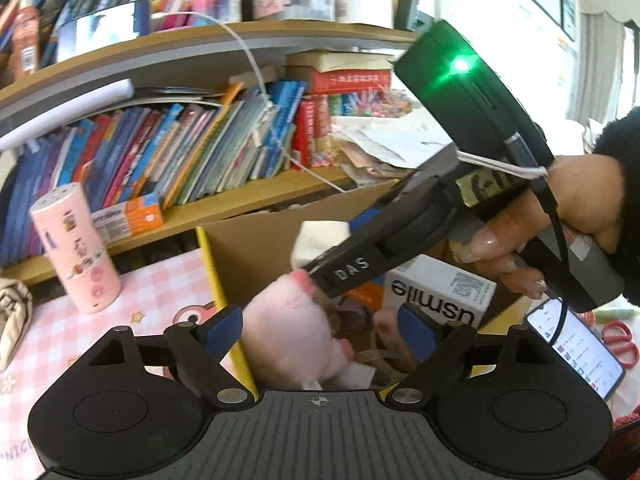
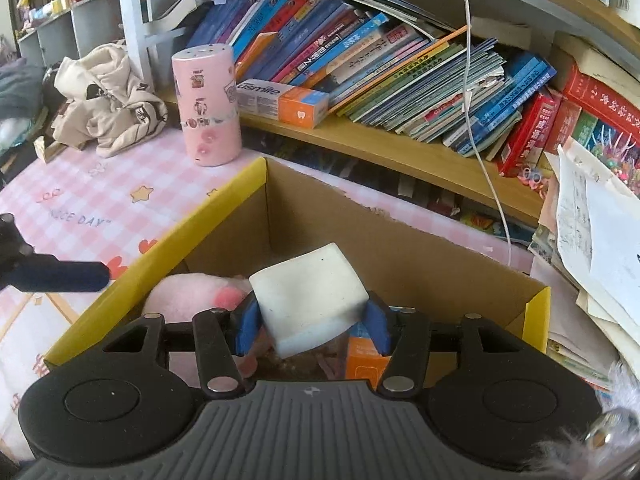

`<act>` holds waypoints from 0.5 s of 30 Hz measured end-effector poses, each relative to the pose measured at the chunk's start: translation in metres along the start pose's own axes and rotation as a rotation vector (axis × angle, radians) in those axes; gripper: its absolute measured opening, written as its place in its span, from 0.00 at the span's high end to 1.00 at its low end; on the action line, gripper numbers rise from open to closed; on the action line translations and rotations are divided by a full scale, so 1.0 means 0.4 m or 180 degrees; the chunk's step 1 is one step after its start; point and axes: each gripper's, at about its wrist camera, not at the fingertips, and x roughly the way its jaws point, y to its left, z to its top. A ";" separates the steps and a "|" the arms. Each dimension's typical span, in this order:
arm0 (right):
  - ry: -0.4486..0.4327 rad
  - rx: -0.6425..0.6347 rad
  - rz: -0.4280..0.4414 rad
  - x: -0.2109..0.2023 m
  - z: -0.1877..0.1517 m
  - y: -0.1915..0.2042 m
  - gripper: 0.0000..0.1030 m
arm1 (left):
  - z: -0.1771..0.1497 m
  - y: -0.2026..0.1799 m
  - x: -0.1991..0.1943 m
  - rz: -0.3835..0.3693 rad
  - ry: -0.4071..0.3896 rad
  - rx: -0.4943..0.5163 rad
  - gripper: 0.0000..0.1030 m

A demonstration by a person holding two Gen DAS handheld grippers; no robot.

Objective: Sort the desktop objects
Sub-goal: 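Lower both erasers into the yellow box and open both tools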

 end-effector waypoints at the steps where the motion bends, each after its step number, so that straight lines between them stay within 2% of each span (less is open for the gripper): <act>1: 0.0001 0.0009 -0.0011 -0.002 0.000 0.000 0.49 | 0.000 0.004 -0.005 0.0019 -0.0009 -0.0025 0.15; 5: -0.0003 0.0043 -0.0041 -0.018 -0.005 0.001 0.48 | -0.002 0.018 -0.025 0.0094 -0.0043 -0.0125 0.14; 10: -0.0065 0.0074 -0.0132 -0.049 -0.015 0.003 0.33 | -0.007 0.021 -0.046 0.0153 -0.0080 -0.0167 0.12; 12: -0.0098 0.0110 -0.0149 -0.061 -0.019 0.000 0.23 | -0.008 0.020 -0.054 0.0179 -0.0098 -0.0168 0.10; 15: -0.0121 0.0157 -0.0225 -0.077 -0.026 -0.002 0.20 | -0.012 0.019 -0.070 0.0233 -0.0127 -0.0177 0.07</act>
